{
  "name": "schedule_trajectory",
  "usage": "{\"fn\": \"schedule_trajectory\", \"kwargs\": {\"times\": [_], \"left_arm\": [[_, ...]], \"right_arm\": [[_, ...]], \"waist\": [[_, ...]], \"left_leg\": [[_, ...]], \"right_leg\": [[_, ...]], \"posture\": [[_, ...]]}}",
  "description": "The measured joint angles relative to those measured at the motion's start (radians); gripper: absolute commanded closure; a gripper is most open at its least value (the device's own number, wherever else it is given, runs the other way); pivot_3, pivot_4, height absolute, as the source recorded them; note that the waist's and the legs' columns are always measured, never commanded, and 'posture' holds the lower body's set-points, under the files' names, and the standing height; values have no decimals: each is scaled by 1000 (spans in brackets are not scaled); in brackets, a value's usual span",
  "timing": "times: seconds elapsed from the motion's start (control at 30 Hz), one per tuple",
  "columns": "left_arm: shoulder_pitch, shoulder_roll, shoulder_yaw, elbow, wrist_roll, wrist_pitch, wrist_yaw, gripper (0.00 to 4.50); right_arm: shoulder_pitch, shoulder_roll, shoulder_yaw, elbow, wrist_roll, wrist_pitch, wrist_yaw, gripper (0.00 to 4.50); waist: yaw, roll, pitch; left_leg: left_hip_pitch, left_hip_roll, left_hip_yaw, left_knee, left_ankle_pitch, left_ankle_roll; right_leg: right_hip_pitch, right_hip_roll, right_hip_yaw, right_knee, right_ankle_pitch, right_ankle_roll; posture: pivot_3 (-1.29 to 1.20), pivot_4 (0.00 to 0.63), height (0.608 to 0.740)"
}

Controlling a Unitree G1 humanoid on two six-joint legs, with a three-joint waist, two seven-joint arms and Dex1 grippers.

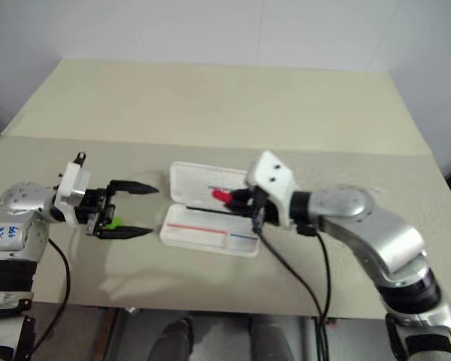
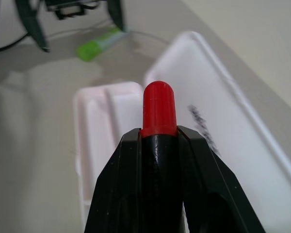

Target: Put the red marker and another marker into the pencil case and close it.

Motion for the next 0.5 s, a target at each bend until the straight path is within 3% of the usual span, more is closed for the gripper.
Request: {"fn": "schedule_trajectory", "kwargs": {"times": [0.2, 0.5], "left_arm": [[75, 7, 30, -48, -1, 3, 33, 0], [137, 13, 53, -128, -3, 19, 70, 0]], "right_arm": [[-51, 77, 233, 181, -206, -128, 35, 3867], [-104, 135, 290, 362, -373, -245, 97, 3867]], "waist": [[0, 0, 0], [-3, -1, 0]], "left_leg": [[-3, 0, 1, 0, 0, 0], [-3, 0, 2, 0, 0, 0]], "right_leg": [[-5, 0, 0, 3, 0, 0], [-7, 0, 0, 6, 5, 10]], "posture": [[0, 150, 740], [0, 150, 740]]}}
